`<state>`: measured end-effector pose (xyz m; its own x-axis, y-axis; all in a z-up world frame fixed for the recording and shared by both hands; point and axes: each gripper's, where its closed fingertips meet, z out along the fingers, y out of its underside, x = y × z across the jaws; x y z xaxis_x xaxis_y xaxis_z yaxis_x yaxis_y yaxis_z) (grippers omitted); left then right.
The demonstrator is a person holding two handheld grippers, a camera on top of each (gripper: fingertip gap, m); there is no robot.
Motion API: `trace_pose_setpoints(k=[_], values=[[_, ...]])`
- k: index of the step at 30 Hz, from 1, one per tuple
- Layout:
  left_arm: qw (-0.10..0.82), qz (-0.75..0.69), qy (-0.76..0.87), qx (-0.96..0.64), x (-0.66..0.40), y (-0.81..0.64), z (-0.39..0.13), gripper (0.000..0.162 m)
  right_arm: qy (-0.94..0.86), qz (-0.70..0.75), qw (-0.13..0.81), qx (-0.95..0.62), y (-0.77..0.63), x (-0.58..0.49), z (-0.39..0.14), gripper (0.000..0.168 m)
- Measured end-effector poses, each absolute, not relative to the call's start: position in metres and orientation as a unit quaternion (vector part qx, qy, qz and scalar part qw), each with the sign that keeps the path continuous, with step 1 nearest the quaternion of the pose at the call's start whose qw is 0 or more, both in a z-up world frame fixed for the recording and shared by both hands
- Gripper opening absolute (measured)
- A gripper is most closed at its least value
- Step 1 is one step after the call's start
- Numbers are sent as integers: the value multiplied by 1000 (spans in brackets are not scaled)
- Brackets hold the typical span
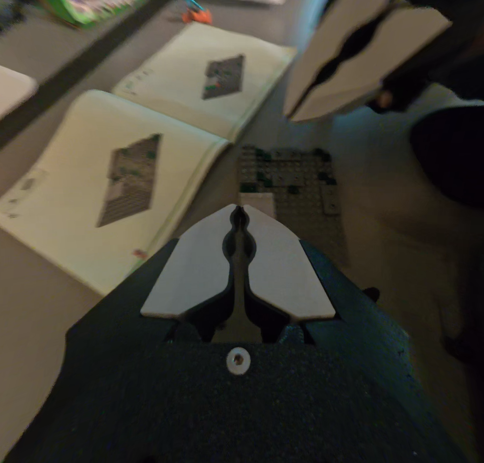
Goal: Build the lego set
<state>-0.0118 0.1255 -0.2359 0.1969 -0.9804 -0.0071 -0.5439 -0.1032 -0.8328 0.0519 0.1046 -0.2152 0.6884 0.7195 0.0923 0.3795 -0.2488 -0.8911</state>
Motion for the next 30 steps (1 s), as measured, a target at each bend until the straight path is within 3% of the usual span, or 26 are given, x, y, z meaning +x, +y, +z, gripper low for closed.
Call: trace_pose_setpoints(k=[1,8,30], values=[[379,-289,552,-684,-14,134,-233,0,-337,165,507,-776,106,55,-213,0],[415,-241,546,-687,-17,188,-220,0,-274,171,546,-773,114,73,-205,0],[333,-232,573,-712,15,255,-271,0,-318,136,519,-782,115,76,-230,0]])
